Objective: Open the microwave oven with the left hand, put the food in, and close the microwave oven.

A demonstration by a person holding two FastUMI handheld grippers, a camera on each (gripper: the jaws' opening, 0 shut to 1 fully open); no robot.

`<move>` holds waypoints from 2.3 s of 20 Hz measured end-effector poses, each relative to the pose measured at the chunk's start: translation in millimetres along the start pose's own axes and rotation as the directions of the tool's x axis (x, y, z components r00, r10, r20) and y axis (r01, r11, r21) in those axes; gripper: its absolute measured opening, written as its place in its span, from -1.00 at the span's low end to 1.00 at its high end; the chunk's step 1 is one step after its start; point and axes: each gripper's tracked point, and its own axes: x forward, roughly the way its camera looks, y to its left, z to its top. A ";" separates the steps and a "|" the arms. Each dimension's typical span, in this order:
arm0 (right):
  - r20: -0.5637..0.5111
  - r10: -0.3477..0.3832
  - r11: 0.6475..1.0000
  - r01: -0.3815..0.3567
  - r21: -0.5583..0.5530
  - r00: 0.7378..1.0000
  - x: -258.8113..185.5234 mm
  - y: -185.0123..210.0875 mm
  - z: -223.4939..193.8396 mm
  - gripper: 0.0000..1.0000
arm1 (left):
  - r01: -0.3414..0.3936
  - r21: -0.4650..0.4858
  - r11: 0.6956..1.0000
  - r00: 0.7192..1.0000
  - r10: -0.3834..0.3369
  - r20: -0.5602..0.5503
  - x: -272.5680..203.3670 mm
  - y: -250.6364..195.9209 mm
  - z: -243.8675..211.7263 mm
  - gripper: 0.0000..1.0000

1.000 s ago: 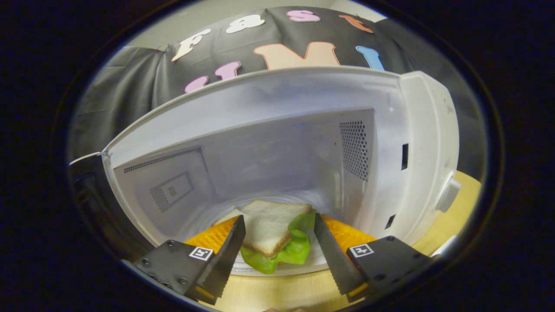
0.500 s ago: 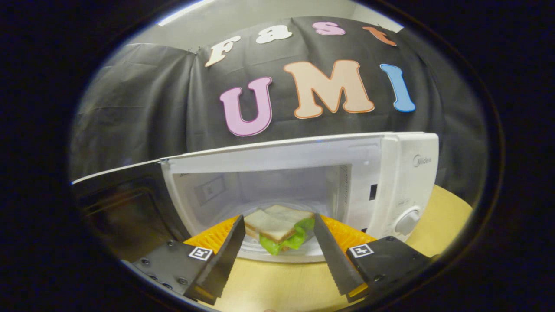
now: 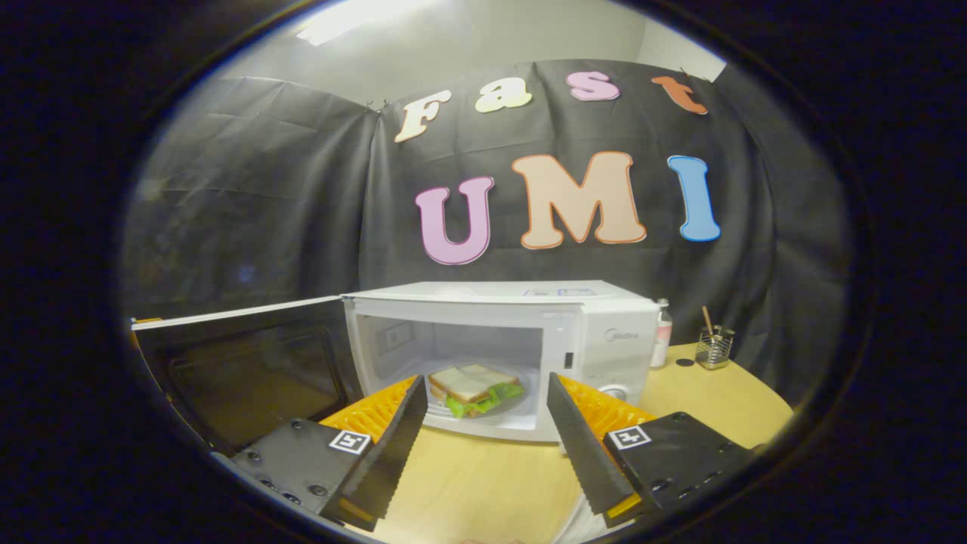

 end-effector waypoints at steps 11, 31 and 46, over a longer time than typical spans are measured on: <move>0.070 -0.232 0.973 0.232 0.004 0.970 -107.4 -141.0 30.2 0.83 | 0.020 0.038 0.999 0.999 -0.021 0.033 -20.0 -19.1 12.4 -0.99; 0.136 -0.346 0.934 0.355 -0.045 0.928 -156.9 -200.7 50.8 0.83 | 0.193 0.024 0.981 0.981 -0.193 -0.009 -30.9 -138.2 7.2 -0.99; 0.109 -0.240 0.967 0.247 -0.063 0.965 -142.9 -169.0 39.8 0.94 | 0.374 -0.018 0.927 0.927 -0.374 0.017 -19.7 -285.7 7.7 -0.99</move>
